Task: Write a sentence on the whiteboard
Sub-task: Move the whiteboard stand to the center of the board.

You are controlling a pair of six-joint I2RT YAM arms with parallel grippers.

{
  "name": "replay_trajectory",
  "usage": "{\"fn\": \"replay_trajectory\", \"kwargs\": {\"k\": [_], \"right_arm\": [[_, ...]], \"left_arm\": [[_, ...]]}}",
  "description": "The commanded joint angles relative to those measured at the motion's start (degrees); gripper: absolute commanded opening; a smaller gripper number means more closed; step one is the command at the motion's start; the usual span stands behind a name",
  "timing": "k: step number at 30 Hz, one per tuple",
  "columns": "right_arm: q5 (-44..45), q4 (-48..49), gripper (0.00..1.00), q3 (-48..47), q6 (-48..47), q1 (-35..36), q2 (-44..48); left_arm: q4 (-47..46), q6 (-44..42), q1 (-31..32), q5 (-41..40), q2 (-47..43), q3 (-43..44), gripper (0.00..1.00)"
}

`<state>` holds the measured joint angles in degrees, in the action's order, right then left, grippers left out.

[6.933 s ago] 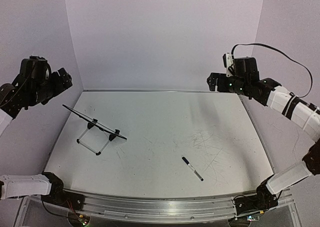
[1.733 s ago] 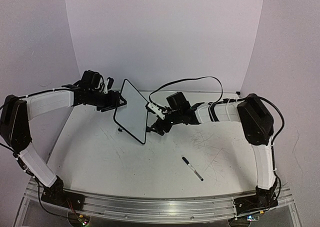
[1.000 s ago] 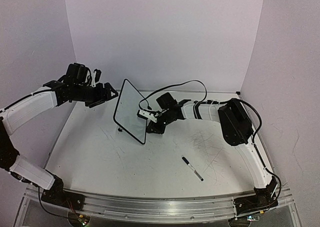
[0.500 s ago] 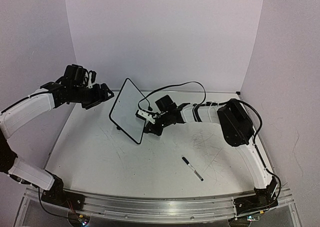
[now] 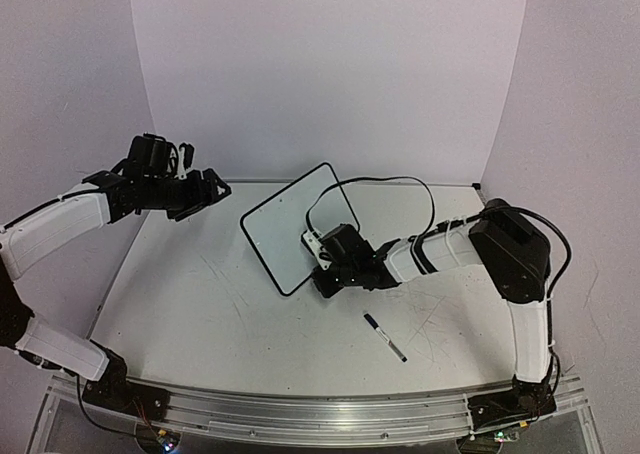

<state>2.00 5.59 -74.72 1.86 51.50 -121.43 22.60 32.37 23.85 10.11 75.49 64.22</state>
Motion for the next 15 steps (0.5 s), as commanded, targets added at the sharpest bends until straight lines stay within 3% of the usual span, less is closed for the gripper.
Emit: {"fn": "replay_trajectory", "kwargs": {"k": [1,5,9,13,15], "right_arm": [[20.6,2.5,0.0,0.7,23.9,4.4,2.6],[27.8,-1.6,0.0,-3.7,33.3,9.1,-0.4],[27.4,-1.8,0.0,-6.4,33.1,11.3,-3.2],[25.4,-1.9,0.0,-6.3,32.7,11.7,-3.6],[24.6,-2.0,0.13,-6.2,31.5,11.7,-3.5]], "left_arm": [[-9.4,3.8,0.8,6.0,-3.4,-6.9,0.82],[-18.8,7.5,1.5,9.3,-7.7,-15.7,0.83],[-28.9,11.1,1.9,12.7,-9.5,-24.8,0.84],[-31.8,9.4,2.8,13.5,-6.0,-26.3,0.84],[-32.5,7.5,2.9,14.5,-3.8,-25.4,0.84]]}}
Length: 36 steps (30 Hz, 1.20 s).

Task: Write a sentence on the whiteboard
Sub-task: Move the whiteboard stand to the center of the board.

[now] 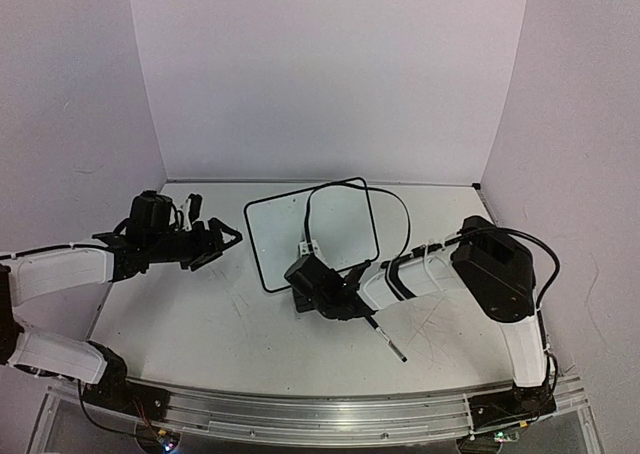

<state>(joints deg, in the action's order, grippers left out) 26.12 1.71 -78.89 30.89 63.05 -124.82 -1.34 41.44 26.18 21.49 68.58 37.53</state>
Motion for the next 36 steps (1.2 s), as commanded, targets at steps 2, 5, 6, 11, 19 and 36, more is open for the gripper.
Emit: {"fn": "replay_trajectory", "kwargs": {"k": [2,5,6,11,19,36], "right_arm": [[-0.5,1.9,0.3,-1.9,1.2,0.2,0.1],[-2.9,1.7,0.66,-0.9,-1.9,0.1,2.0],[-4.2,1.6,0.74,-0.1,-3.1,0.1,3.3],[-10.9,0.7,0.87,7.8,-11.6,-0.6,15.6],[-25.6,-0.1,0.79,19.9,-21.8,-15.0,26.4],[-29.7,4.5,0.53,21.0,-26.2,-24.2,16.9]], "left_arm": [[-10.5,-2.9,0.6,4.0,5.2,1.6,0.84],[-13.4,-2.9,0.6,4.5,8.1,1.1,0.84],[-14.8,-2.5,0.6,4.8,8.7,0.5,0.84],[-18.3,-2.0,0.6,3.6,11.0,-1.4,0.82],[-21.5,-4.6,1.1,4.9,17.7,2.6,0.67],[-22.6,-8.3,4.8,3.9,29.6,11.7,0.19]]}}
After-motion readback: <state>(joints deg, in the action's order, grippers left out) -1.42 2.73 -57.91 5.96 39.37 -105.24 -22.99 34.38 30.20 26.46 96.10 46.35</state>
